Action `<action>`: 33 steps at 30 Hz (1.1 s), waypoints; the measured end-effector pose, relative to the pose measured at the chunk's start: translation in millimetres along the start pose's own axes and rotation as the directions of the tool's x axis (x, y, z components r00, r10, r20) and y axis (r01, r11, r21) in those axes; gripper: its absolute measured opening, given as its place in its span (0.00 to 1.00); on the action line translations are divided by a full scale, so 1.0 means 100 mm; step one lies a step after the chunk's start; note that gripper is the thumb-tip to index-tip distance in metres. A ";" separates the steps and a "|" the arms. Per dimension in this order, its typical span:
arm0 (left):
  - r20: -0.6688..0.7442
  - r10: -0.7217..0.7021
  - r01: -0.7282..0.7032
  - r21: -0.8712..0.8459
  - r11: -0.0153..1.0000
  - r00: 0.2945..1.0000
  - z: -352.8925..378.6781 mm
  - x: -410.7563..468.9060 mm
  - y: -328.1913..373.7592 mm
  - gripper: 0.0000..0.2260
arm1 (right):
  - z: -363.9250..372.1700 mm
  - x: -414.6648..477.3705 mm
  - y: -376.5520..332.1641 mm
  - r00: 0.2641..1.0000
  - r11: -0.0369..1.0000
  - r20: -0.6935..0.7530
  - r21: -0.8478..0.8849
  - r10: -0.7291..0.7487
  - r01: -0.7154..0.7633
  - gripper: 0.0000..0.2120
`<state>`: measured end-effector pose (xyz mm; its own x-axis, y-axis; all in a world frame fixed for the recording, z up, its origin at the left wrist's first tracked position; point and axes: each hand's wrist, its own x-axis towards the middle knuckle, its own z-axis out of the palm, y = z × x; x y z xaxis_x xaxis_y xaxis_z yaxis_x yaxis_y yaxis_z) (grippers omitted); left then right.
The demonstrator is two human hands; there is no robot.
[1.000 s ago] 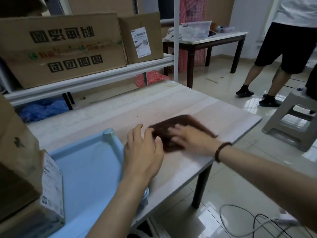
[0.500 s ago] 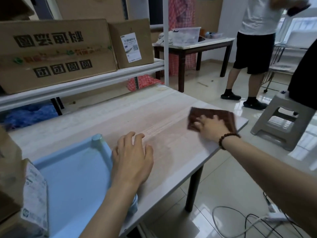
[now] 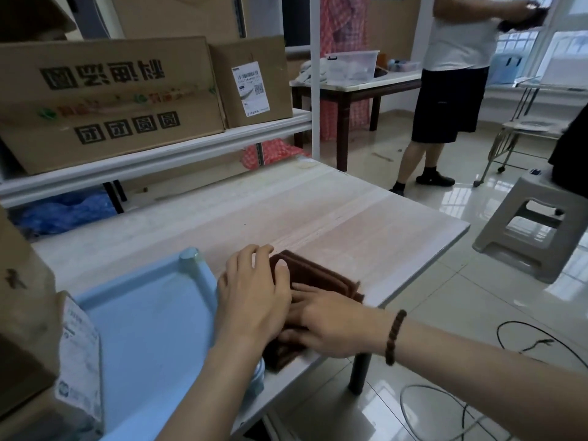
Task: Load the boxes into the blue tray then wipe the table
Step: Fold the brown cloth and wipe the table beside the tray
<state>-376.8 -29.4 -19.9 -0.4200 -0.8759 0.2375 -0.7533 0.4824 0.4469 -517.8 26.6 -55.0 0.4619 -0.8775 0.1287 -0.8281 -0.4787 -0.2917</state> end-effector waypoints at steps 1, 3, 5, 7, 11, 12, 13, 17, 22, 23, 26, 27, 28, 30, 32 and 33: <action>0.001 -0.002 0.002 -0.006 1.000 1.000 0.00 0.00 0.00 0.21 | -0.06 -0.01 0.10 0.999 0.999 0.021 -0.031 -0.034 0.035 0.17; 0.005 0.006 -0.006 -0.005 1.000 1.000 0.00 -0.01 0.00 0.20 | -0.20 -0.03 0.58 0.986 0.976 -0.087 -0.155 0.141 -0.153 0.19; 0.009 0.015 -0.015 -0.001 1.000 1.000 -0.01 -0.02 0.00 0.20 | -0.39 -0.09 1.14 0.794 0.780 -0.254 -0.178 0.552 -0.600 0.22; 0.002 0.016 -0.016 -0.002 1.000 1.000 0.00 -0.01 0.00 0.20 | -0.43 -0.03 1.26 0.658 0.619 -0.257 -0.221 0.708 -0.753 0.23; -0.013 0.012 -0.012 -0.020 1.000 1.000 0.01 0.01 -0.01 0.21 | -0.11 0.28 0.28 0.982 0.981 -0.047 -0.053 0.185 -0.188 0.18; -0.016 0.011 -0.012 -0.026 1.000 1.000 0.01 0.01 -0.02 0.21 | -0.08 0.26 0.14 0.997 0.998 -0.019 -0.004 0.069 -0.069 0.16; -0.017 0.010 -0.011 -0.030 0.999 1.000 0.01 0.00 -0.02 0.21 | -0.14 0.25 0.13 1.000 0.999 -0.009 -0.054 -0.008 0.008 0.15; -0.017 0.021 -0.021 -0.022 1.000 1.000 0.01 -0.01 -0.03 0.20 | -0.41 0.32 1.06 0.867 0.822 -0.185 -0.276 0.463 -0.498 0.20; -0.035 0.037 -0.037 0.000 0.999 0.999 0.03 0.01 -0.04 0.26 | -0.35 0.82 0.93 0.818 0.776 -0.100 -0.268 0.566 -0.570 0.22; -0.040 0.027 -0.028 -0.012 1.000 0.999 0.03 0.01 -0.04 0.25 | -0.29 0.92 0.68 0.905 0.883 -0.001 -0.217 0.426 -0.416 0.22; -0.046 0.012 -0.015 -0.057 0.998 0.999 0.04 0.02 -0.04 0.23 | -0.26 1.00 0.53 0.976 0.967 0.058 -0.164 0.209 -0.197 0.20; -0.048 0.022 -0.024 -0.049 0.998 0.999 0.03 0.01 -0.05 0.23 | -0.31 0.96 0.70 0.972 0.944 0.010 -0.241 0.234 -0.225 0.20; -0.045 0.032 -0.034 -0.043 0.998 0.998 0.03 0.00 -0.06 0.24 | -0.34 0.91 0.95 0.931 0.899 -0.050 -0.246 0.361 -0.362 0.19; -0.035 0.024 -0.027 -0.064 0.998 0.999 0.03 -0.01 -0.06 0.21 | -0.46 0.72 1.47 0.670 0.628 -0.226 -0.236 0.707 -0.742 0.19; -0.044 0.025 -0.028 -0.070 0.997 0.999 0.03 -0.01 -0.06 0.21 | -0.49 0.64 1.69 0.419 0.407 -0.291 -0.103 0.860 -0.908 0.21; -0.046 0.031 -0.034 -0.063 0.997 0.998 0.03 0.00 -0.06 0.21 | -0.48 0.70 1.62 0.428 0.420 -0.299 -0.094 0.853 -0.903 0.21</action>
<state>-373.7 -32.3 -25.7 -0.4194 -0.8601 0.2903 -0.7054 0.5101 0.4922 -635.3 -113.8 -47.9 -0.6038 -0.7921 0.0897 -0.7944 0.5887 -0.1493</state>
